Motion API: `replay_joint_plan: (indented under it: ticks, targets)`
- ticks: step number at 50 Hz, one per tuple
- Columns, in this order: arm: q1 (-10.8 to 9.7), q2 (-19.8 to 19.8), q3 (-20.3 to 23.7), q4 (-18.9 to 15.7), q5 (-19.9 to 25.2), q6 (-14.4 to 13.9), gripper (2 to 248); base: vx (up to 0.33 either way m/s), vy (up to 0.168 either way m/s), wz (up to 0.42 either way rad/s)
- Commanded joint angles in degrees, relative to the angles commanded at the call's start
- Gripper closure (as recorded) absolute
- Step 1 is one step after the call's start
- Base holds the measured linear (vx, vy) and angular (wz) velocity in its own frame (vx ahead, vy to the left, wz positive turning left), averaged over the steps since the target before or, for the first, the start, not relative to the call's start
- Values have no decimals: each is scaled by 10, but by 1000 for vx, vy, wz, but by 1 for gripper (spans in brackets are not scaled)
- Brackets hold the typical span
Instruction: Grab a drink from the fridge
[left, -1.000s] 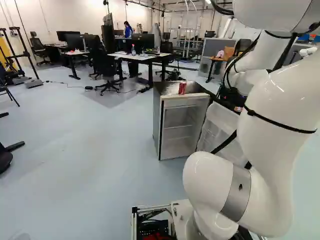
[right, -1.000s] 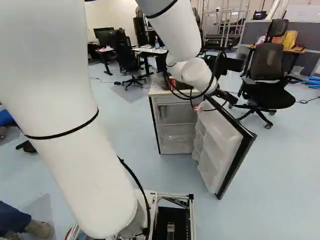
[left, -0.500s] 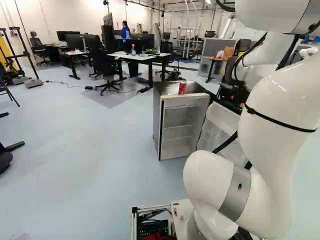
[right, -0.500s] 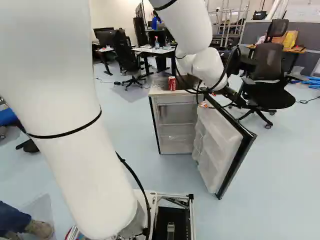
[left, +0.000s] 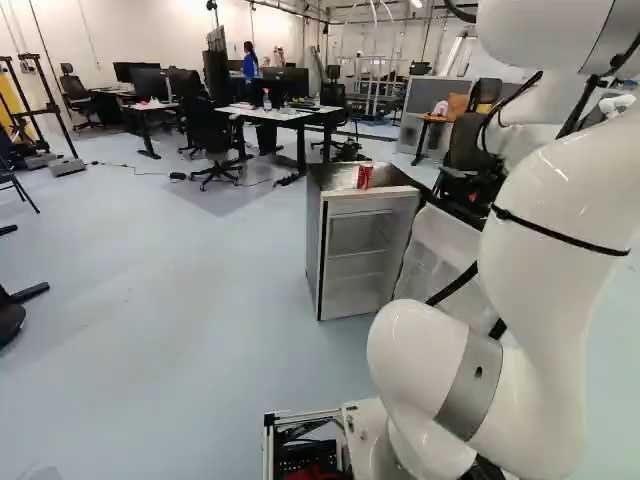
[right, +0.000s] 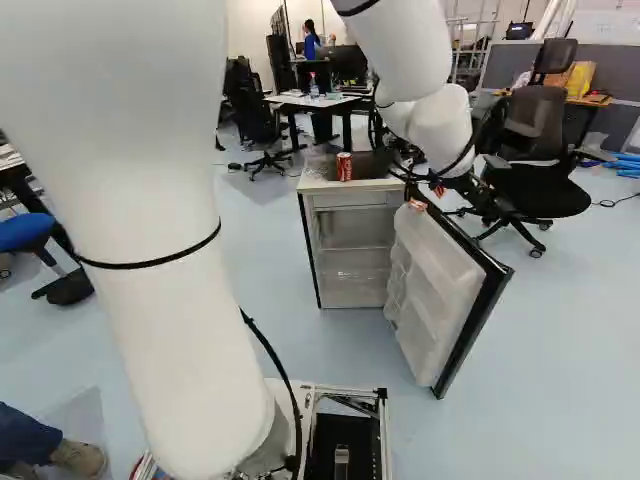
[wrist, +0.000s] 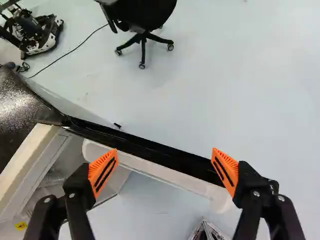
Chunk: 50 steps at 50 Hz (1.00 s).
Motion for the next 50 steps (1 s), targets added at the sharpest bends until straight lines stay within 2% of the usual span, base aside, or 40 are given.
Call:
replay_joint_plan:
  ticks: [20, 50]
  targets:
    - [-16, -49, -58, 12, -42, 0, 3, 0, 0, 0]
    - [-24, -138, -163, 13, -80, 0, 3, 0, 0, 0]
